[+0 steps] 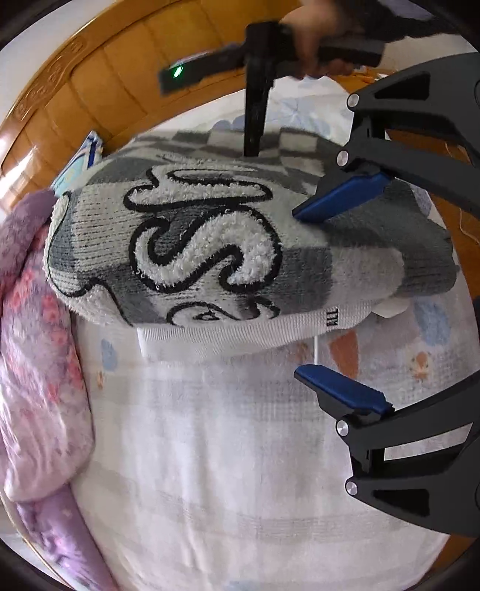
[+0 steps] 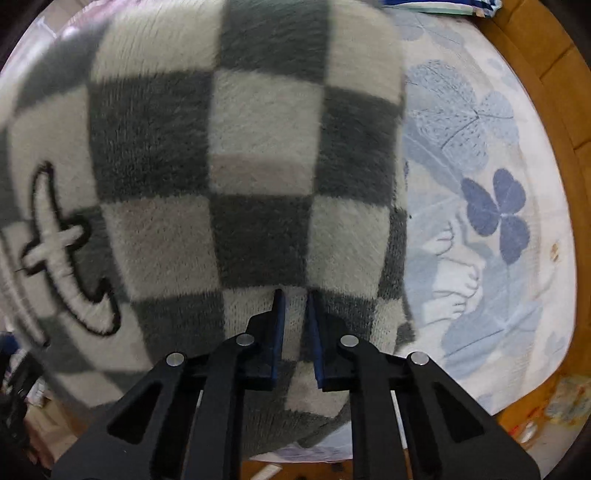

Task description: Fold large clothes

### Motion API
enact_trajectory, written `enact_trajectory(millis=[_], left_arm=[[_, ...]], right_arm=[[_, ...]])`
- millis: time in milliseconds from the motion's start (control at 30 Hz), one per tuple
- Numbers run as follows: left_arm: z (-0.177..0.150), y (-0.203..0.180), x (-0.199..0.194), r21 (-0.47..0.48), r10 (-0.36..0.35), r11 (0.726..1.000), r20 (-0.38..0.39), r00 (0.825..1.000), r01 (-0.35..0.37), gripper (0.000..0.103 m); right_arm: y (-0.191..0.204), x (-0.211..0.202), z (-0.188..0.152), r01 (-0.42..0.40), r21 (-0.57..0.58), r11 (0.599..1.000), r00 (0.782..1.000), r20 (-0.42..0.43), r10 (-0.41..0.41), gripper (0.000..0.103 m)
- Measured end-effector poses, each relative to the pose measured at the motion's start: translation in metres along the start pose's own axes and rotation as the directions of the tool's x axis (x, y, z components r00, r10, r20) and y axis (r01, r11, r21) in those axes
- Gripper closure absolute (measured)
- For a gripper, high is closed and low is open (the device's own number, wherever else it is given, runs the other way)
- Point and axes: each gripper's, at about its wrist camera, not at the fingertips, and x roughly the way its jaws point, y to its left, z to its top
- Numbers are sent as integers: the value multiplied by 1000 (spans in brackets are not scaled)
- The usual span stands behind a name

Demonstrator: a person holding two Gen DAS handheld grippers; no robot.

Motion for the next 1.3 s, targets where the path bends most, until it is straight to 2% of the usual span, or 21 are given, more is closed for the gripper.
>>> enact_trajectory(millis=[67,167,267,300,367,400,500,567,600,667,700,767,867,967,1033,1067,1300], left_arm=[[1,-4,0,16,7,1000,6,1000,-7,23],[3,4,-3,-28,-6,1000,-17,1000,6,23],[4,12,-18,-47,2,999,-10,1000,-2,22],[5,17,-26,-58,-4,998,-7,1000,3,19],[6,23,-41,-66,10,998,-9,1000,-10,13],[8,27,-51,-73,8,997,-4,1000,-8,13],[13,37,-77,-78,42,996,16,999,-41,10],[16,41,-90,-70,39,997,14,999,-38,9],[18,43,-97,-60,45,997,16,999,-44,9],[19,45,-113,-39,44,998,34,998,-43,9],[18,47,-122,-25,52,998,46,998,-51,9],[16,50,-140,9,51,999,73,996,-52,9],[11,60,-172,64,39,997,110,993,-46,9],[4,73,-207,108,18,994,137,990,-33,7],[-1,82,-227,134,21,990,142,990,-40,7],[-5,89,-244,147,0,989,155,988,-23,7],[-33,123,-319,169,-44,986,227,973,5,6]], right_arm=[[-3,1,0,3,6,1000,1000,-5,-3,91],[-3,-11,-6,2,10,1000,1000,1,-2,88],[7,-32,-12,26,2,1000,999,44,-26,85],[11,-42,-15,19,7,1000,998,62,-19,83],[23,-64,-22,1,14,1000,995,98,-2,71],[33,-80,-27,-15,15,1000,992,125,13,68],[64,-119,-40,-57,-11,998,982,181,58,52],[85,-142,-50,-44,-7,999,977,210,45,35],[95,-150,-54,-46,-14,999,975,218,48,32],[115,-164,-62,-26,-21,999,974,225,30,18],[128,-172,-68,-22,-17,1000,975,222,25,15],[150,-189,-78,-30,-12,999,968,249,32,14],[171,-199,-91,0,-2,1000,960,282,0,13],[201,-226,-115,58,46,997,940,333,-71,13],[216,-239,-131,47,88,995,933,352,-76,13],[227,-248,-141,42,105,994,930,359,-78,12],[290,-291,-193,49,134,990,905,414,-101,12]])
